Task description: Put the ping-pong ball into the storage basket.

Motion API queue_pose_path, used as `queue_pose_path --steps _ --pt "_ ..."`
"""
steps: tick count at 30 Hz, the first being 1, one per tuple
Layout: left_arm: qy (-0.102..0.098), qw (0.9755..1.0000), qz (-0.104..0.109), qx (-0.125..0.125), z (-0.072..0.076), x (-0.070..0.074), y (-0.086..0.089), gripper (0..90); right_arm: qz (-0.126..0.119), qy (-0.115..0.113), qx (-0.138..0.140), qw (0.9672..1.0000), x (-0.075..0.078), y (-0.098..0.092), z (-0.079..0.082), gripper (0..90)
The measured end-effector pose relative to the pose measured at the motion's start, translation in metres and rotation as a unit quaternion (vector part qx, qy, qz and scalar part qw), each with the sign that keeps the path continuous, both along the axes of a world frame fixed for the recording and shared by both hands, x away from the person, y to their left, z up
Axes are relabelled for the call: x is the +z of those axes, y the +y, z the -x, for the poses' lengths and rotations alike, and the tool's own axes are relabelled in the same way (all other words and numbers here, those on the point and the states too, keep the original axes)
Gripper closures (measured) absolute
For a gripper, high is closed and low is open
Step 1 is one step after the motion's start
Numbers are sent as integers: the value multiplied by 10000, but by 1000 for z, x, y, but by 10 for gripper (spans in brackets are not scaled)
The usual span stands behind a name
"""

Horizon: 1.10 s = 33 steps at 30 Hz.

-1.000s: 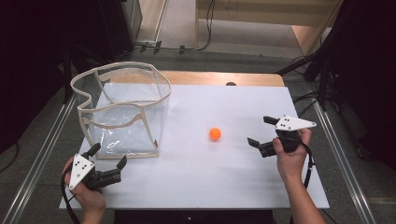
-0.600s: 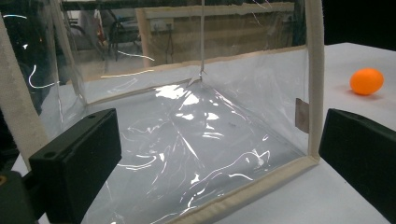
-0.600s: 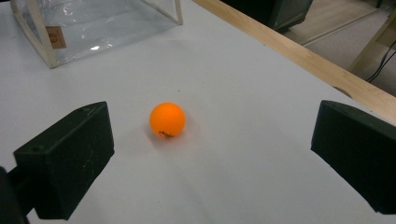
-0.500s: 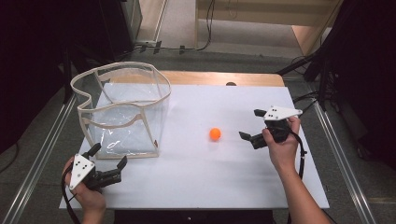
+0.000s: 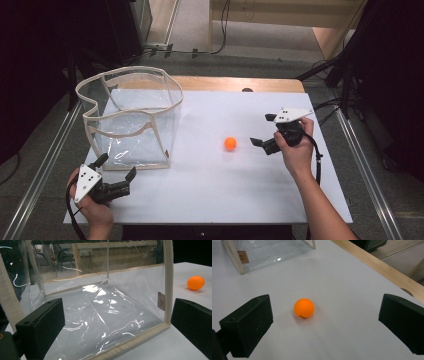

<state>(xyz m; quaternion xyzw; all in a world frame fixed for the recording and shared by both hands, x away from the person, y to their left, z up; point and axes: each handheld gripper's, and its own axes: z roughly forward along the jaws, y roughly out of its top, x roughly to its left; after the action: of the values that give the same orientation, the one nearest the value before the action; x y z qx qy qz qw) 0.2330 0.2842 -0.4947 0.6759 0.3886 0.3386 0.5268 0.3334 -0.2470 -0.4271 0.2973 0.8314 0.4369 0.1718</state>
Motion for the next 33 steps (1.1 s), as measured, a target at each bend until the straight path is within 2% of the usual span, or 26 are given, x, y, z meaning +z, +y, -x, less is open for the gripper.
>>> queue_pose_path --steps 6,14,21,33 --pt "5 10000 -4 -6 0 0 0 0 66 73 69 9999 0 5 -6 0" --pt "7 10000 -3 -13 0 0 1 0 327 283 245 9988 1 15 -16 0" --pt "4 10000 8 1 0 0 1 0 596 503 469 9959 0 27 -23 0" --pt "4 10000 3 -5 0 0 1 0 962 745 788 9894 -3 46 -36 0"
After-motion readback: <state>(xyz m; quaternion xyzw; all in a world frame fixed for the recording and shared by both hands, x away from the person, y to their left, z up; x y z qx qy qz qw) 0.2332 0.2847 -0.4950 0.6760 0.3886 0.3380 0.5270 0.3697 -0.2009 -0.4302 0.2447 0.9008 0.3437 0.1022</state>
